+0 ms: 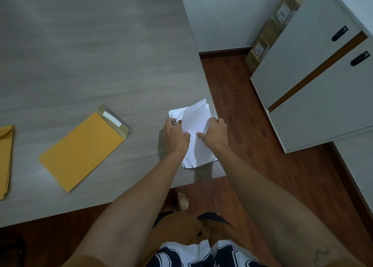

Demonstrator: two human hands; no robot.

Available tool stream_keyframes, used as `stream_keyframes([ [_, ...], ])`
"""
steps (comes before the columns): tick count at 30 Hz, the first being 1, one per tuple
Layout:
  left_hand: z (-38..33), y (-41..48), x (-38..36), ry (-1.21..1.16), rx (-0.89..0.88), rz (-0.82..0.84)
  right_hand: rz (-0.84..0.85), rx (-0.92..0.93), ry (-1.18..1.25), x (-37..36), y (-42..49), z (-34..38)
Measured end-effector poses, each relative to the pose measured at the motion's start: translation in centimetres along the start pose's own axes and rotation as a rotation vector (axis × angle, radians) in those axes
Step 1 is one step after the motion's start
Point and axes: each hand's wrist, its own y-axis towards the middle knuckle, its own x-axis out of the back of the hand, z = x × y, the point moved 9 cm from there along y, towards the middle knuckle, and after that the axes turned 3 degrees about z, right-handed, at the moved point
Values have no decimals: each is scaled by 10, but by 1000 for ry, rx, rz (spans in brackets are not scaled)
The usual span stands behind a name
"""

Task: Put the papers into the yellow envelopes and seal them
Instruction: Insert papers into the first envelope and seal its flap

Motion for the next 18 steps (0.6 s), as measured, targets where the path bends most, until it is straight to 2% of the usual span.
stream_keyframes([
  [5,3,3,1,-50,30,10,-16,-7,-7,0,0,-1],
  [10,-3,3,0,-83,-22,-9,-31,-13,-12,0,1,0],
  [18,0,7,-3,-268,16,-15,-31,-16,-11,2,1,0],
])
